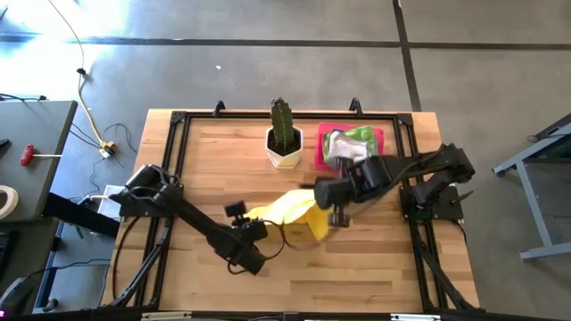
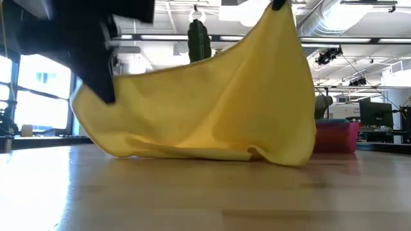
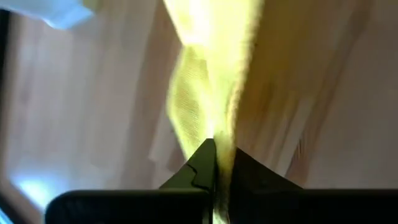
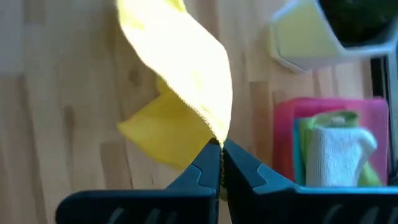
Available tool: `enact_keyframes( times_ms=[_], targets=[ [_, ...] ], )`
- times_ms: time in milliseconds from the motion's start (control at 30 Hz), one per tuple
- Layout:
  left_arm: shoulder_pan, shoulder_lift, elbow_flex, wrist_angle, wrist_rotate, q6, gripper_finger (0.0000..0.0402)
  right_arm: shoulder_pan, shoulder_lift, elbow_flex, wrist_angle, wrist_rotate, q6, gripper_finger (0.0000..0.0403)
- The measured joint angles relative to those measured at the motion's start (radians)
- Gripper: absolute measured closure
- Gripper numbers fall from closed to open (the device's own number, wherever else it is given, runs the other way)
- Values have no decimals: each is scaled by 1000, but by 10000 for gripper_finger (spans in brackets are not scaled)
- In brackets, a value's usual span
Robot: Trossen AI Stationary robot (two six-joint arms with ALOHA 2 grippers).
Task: Fold microfiber towels
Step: Fold the yellow towel
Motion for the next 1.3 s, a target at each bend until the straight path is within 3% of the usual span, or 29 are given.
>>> enact_keyframes(
  times_ms=[267,467,633,833,933,1033,1200,1300],
  targets=[
    [-54,-93,219,-289,-8,73,399,195,0,0,-40,14,-37,403],
    [-70,-163,370,-363,-9,176,399,287,0,0,-104,52,-66,403],
    [-34,-196,417,-371,-88,372,400,292,0,0,-139,329,-252,403],
    [57,-228,422,-400,-430,655,400,187,0,0,-140,771,-399,403],
    [94,-244,421,-399,-536,673,399,142,-2,0,-140,854,-394,403],
    [118,-253,422,-398,-506,580,399,122,-2,0,-140,784,-296,403],
    [116,-240,403,-364,-157,259,399,124,2,1,-140,477,2,403],
    [87,-204,319,-259,8,264,399,154,39,2,-139,274,130,403]
  ],
)
